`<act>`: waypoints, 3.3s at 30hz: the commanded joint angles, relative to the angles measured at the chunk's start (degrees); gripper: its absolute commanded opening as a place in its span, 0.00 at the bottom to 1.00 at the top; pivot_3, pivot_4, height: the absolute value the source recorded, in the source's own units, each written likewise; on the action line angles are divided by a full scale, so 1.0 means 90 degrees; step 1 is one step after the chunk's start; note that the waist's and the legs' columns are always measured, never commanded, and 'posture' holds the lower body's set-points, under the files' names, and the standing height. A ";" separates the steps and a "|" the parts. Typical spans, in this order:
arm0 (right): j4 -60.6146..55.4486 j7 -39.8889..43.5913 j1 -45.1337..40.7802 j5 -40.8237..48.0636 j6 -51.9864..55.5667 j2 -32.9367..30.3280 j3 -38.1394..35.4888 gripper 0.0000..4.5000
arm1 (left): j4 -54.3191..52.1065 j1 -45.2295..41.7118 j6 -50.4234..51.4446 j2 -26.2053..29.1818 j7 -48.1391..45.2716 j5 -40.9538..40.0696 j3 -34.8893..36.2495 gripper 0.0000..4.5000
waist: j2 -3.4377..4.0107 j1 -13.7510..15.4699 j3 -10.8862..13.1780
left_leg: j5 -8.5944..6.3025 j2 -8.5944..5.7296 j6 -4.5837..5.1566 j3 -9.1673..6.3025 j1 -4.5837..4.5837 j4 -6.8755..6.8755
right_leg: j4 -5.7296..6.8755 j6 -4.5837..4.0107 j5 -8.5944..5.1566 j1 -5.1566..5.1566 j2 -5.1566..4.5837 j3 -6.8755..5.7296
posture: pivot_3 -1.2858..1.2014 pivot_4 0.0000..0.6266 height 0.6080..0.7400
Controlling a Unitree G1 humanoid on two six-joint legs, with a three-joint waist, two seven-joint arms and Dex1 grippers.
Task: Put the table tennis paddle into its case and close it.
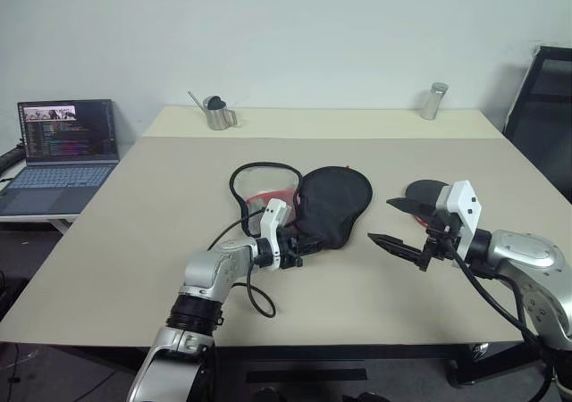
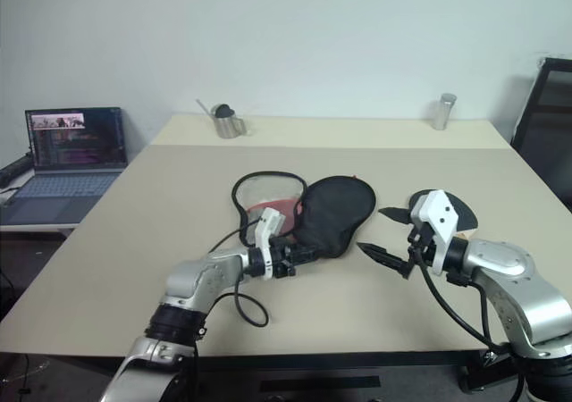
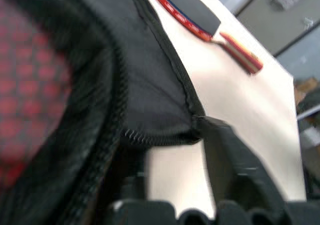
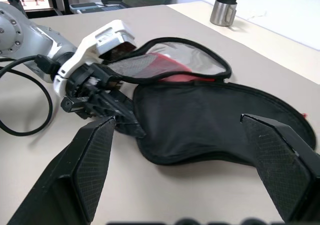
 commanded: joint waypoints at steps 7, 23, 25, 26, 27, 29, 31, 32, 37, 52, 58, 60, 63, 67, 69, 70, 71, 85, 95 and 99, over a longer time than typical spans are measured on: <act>-0.0006 -0.0046 -0.0129 0.0108 -0.0053 0.0025 -0.0121 0.98 | -0.1300 0.1139 -0.0256 0.1324 -0.0412 0.0324 0.0059 0.99 | 0.0001 -0.0024 -0.0001 | -0.0001 0.0004 -0.0001 0.0004 0.0005 0.0000 | -0.0001 -0.0007 0.0003 0.0000 0.0001 0.0008 | 0.52 0.24 1.00; 0.0405 -0.1065 -0.0891 0.0387 0.1617 0.0838 0.0313 0.98 | -0.2262 0.2886 -0.2396 0.2812 -0.2076 0.0009 0.0767 0.99 | 0.0006 -0.0047 -0.0002 | -0.0009 0.0027 -0.0013 0.0042 0.0010 -0.0014 | 0.0000 -0.0037 0.0001 -0.0029 -0.0002 0.0069 | 0.52 0.24 1.00; 0.0535 -0.1251 -0.0987 0.0316 0.1761 0.1030 0.0427 0.98 | -0.2218 0.2742 -0.2449 0.2752 -0.2085 -0.0156 0.0993 0.99 | 0.0006 -0.0029 -0.0002 | -0.0009 0.0029 -0.0013 0.0043 0.0006 -0.0007 | 0.0000 -0.0046 0.0005 -0.0035 -0.0002 0.0070 | 0.52 0.24 1.00; 0.0610 -0.1348 -0.1032 0.0273 0.1833 0.1124 0.0473 0.98 | -0.2203 0.2669 -0.2468 0.2743 -0.2087 -0.0204 0.1065 0.99 | 0.0006 -0.0023 -0.0002 | -0.0009 0.0029 -0.0013 0.0045 0.0005 -0.0007 | 0.0001 -0.0051 0.0006 -0.0037 -0.0002 0.0072 | 0.52 0.24 1.00; 0.0660 -0.1417 -0.1066 0.0243 0.1885 0.1186 0.0503 0.98 | -0.2193 0.2625 -0.2478 0.2737 -0.2091 -0.0233 0.1113 0.99 | 0.0006 -0.0016 -0.0002 | -0.0009 0.0029 -0.0013 0.0045 0.0005 -0.0006 | 0.0002 -0.0054 0.0005 -0.0037 -0.0001 0.0072 | 0.52 0.24 1.00; 0.0806 -0.1555 -0.1143 0.0176 0.1933 0.1348 0.0596 0.98 | -0.2146 0.2506 -0.2565 0.2714 -0.2070 -0.0255 0.1229 0.99 | 0.0006 0.0003 -0.0002 | -0.0009 0.0030 -0.0013 0.0047 0.0005 -0.0005 | 0.0002 -0.0056 0.0006 -0.0038 0.0002 0.0072 | 0.52 0.24 1.00; 0.1055 -0.1741 -0.1270 0.0109 0.1997 0.1651 0.0748 0.98 | -0.2031 0.2323 -0.2635 0.2705 -0.2040 -0.0321 0.1417 0.99 | 0.0005 0.0002 -0.0002 | -0.0009 0.0029 -0.0013 0.0060 0.0005 -0.0007 | 0.0001 -0.0047 0.0011 -0.0039 0.0013 0.0082 | 0.52 0.24 1.00; 0.1169 -0.1808 -0.1324 0.0072 0.2015 0.1782 0.0816 0.98 | -0.1963 0.2259 -0.2675 0.2718 -0.2051 -0.0337 0.1481 0.99 | 0.0005 0.0002 -0.0002 | -0.0009 0.0029 -0.0012 0.0067 0.0005 -0.0009 | 0.0001 -0.0046 0.0012 -0.0042 0.0018 0.0088 | 0.52 0.24 1.00; 0.1970 -0.2236 -0.1599 -0.0404 0.1874 0.2311 0.1031 0.98 | -0.1772 0.1963 -0.2746 0.2751 -0.2059 -0.0302 0.1609 0.99 | 0.0005 -0.0013 -0.0002 | -0.0008 0.0029 -0.0011 0.0096 0.0005 -0.0012 | 0.0009 -0.0039 0.0017 -0.0057 0.0030 0.0112 | 0.52 0.24 1.00; 0.2872 -0.2496 -0.1790 -0.1003 0.1714 0.3062 0.1145 0.98 | -0.1925 0.1391 -0.2355 0.2747 -0.1671 -0.0194 0.1427 0.99 | 0.0004 -0.0092 -0.0003 | -0.0008 0.0030 -0.0009 0.0117 0.0004 -0.0010 | 0.0024 -0.0026 0.0025 -0.0075 0.0036 0.0131 | 0.52 0.24 1.00; 0.3011 -0.2452 -0.1989 -0.1111 0.1662 0.3377 0.1261 0.98 | -0.1955 0.1246 -0.2248 0.2753 -0.1591 -0.0209 0.1366 0.99 | 0.0004 -0.0127 -0.0003 | -0.0007 0.0030 -0.0009 0.0120 0.0004 -0.0008 | 0.0028 -0.0026 0.0026 -0.0079 0.0037 0.0132 | 0.52 0.24 1.00; 0.3073 -0.2460 -0.2035 -0.1153 0.1643 0.3428 0.1272 0.98 | -0.1982 0.1213 -0.2211 0.2744 -0.1567 -0.0214 0.1360 0.99 | 0.0004 -0.0129 -0.0003 | -0.0007 0.0031 -0.0010 0.0120 0.0004 -0.0008 | 0.0029 -0.0026 0.0026 -0.0080 0.0038 0.0132 | 0.52 0.24 1.00; 0.3184 -0.2485 -0.2087 -0.1236 0.1586 0.3453 0.1262 0.94 | -0.2032 0.1194 -0.2166 0.2735 -0.1542 -0.0221 0.1363 1.00 | 0.0004 -0.0128 -0.0003 | -0.0007 0.0030 -0.0009 0.0120 0.0004 -0.0008 | 0.0028 -0.0026 0.0026 -0.0080 0.0038 0.0133 | 0.52 0.24 1.00; 0.3282 -0.2542 -0.2129 -0.1288 0.1581 0.3451 0.1171 0.70 | -0.2147 0.1235 -0.2117 0.2743 -0.1498 -0.0257 0.1381 1.00 | 0.0004 -0.0131 -0.0003 | -0.0007 0.0030 -0.0010 0.0124 0.0004 -0.0008 | 0.0029 -0.0026 0.0026 -0.0081 0.0038 0.0137 | 0.52 0.24 1.00; 0.3293 -0.2560 -0.2136 -0.1276 0.1598 0.3433 0.1136 0.55 | -0.2199 0.1255 -0.2094 0.2741 -0.1478 -0.0275 0.1387 1.00 | 0.0004 -0.0131 -0.0003 | -0.0007 0.0031 -0.0010 0.0123 0.0004 -0.0008 | 0.0030 -0.0026 0.0027 -0.0081 0.0038 0.0138 | 0.52 0.24 1.00; 0.3301 -0.2576 -0.2143 -0.1268 0.1612 0.3420 0.1101 0.47 | -0.2222 0.1259 -0.2076 0.2734 -0.1470 -0.0284 0.1387 1.00 | 0.0004 -0.0132 -0.0003 | -0.0007 0.0031 -0.0010 0.0123 0.0004 -0.0009 | 0.0030 -0.0026 0.0027 -0.0081 0.0038 0.0139 | 0.52 0.24 1.00; 0.3304 -0.2574 -0.2149 -0.1261 0.1622 0.3398 0.1078 0.40 | -0.2239 0.1260 -0.2059 0.2724 -0.1461 -0.0289 0.1389 1.00 | 0.0004 -0.0133 -0.0003 | -0.0007 0.0030 -0.0010 0.0124 0.0004 -0.0008 | 0.0030 -0.0026 0.0027 -0.0081 0.0038 0.0139 | 0.52 0.24 1.00; 0.3024 -0.2165 -0.2034 -0.1050 0.2227 0.2476 0.0668 0.00 | -0.2435 0.1299 -0.2012 0.2520 -0.1372 -0.0337 0.1318 1.00 | 0.0004 -0.0127 -0.0003 | -0.0007 0.0028 -0.0009 0.0126 0.0004 -0.0007 | 0.0029 -0.0025 0.0027 -0.0081 0.0037 0.0138 | 0.52 0.24 1.00; 0.2822 -0.1978 -0.1772 -0.0816 0.2717 0.1753 0.0138 0.00 | -0.2134 0.0869 -0.2144 0.2362 -0.1564 -0.0230 0.1010 1.00 | 0.0003 -0.0128 -0.0003 | -0.0007 0.0028 -0.0009 0.0130 0.0004 -0.0005 | 0.0029 -0.0022 0.0029 -0.0080 0.0037 0.0140 | 0.52 0.24 1.00; 0.2821 -0.1942 -0.1742 -0.0799 0.2765 0.1560 0.0027 0.00 | -0.1990 0.0732 -0.2209 0.2296 -0.1652 -0.0183 0.0922 1.00 | 0.0002 -0.0126 -0.0003 | -0.0007 0.0028 -0.0008 0.0130 0.0003 -0.0004 | 0.0029 -0.0022 0.0029 -0.0080 0.0037 0.0139 | 0.52 0.24 1.00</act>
